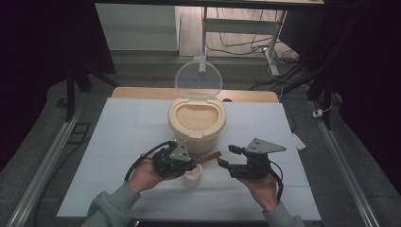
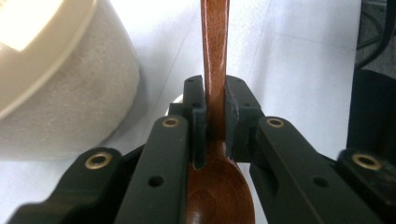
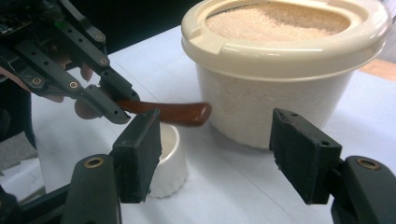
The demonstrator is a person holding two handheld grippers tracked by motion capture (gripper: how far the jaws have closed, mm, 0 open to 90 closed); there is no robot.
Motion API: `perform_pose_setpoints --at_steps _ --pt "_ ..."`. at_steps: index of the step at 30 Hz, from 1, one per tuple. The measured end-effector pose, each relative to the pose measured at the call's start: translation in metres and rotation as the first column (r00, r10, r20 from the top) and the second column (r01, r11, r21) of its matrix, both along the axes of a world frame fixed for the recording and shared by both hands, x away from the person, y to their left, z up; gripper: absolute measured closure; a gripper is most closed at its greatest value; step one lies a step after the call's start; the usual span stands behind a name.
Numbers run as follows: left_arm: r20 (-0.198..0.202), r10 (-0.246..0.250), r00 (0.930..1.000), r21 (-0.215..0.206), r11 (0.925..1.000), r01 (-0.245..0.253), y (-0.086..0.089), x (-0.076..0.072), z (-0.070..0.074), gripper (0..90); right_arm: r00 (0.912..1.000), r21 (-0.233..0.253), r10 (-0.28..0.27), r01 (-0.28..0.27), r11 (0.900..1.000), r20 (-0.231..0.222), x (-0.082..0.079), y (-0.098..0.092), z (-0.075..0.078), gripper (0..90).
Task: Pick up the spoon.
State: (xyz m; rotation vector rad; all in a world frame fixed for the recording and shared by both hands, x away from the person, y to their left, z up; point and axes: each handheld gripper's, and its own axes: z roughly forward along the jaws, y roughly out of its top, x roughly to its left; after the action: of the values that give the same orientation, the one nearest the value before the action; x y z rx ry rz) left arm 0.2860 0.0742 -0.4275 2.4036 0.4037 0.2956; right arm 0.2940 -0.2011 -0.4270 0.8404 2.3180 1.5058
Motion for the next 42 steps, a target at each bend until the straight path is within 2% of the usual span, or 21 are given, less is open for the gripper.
perform_pose_setpoints --at_steps 7,13,19,23,27,33,35,42 --pt "0.016 0.006 0.9998 -0.023 0.9997 -0.006 0.000 -0.002 0.002 79.6 0.9992 0.027 0.015 -0.014 1.000 -0.038 0.000 0.010 -0.007 35.7" --pt "0.026 0.004 0.9997 -0.029 0.9996 -0.004 -0.002 -0.003 0.002 79.6 0.9975 0.098 0.015 -0.009 0.995 -0.069 0.001 0.019 -0.010 40.8" --pt "0.026 0.000 0.9996 -0.027 0.9996 0.000 -0.003 -0.004 0.002 79.6 0.9977 0.128 0.012 -0.004 0.992 -0.067 -0.002 0.023 -0.011 48.7" --pt "0.026 -0.001 0.9997 -0.023 0.9997 0.002 -0.003 -0.004 0.002 79.6 0.9975 0.131 0.005 0.004 0.991 -0.070 -0.002 0.024 -0.012 53.5" --pt "0.028 0.003 0.9996 -0.019 0.9998 -0.002 -0.003 -0.004 0.002 79.7 0.9947 0.176 0.021 -0.003 0.984 -0.100 0.000 0.023 -0.013 58.3" --pt "0.026 -0.003 0.9996 -0.006 1.0000 0.003 -0.003 -0.004 0.001 79.8 0.9937 0.246 0.046 -0.020 0.969 -0.102 0.000 0.023 -0.012 67.0" --pt "0.027 -0.003 0.9996 -0.003 1.0000 0.003 -0.003 -0.004 0.001 79.8 0.9936 0.252 0.051 -0.025 0.967 -0.100 0.000 0.024 -0.011 68.2" --pt "0.038 -0.016 0.9992 -0.005 0.9999 0.016 -0.002 -0.007 0.004 79.9 0.9897 0.325 0.119 -0.087 0.942 -0.080 -0.001 0.024 -0.008 78.7"
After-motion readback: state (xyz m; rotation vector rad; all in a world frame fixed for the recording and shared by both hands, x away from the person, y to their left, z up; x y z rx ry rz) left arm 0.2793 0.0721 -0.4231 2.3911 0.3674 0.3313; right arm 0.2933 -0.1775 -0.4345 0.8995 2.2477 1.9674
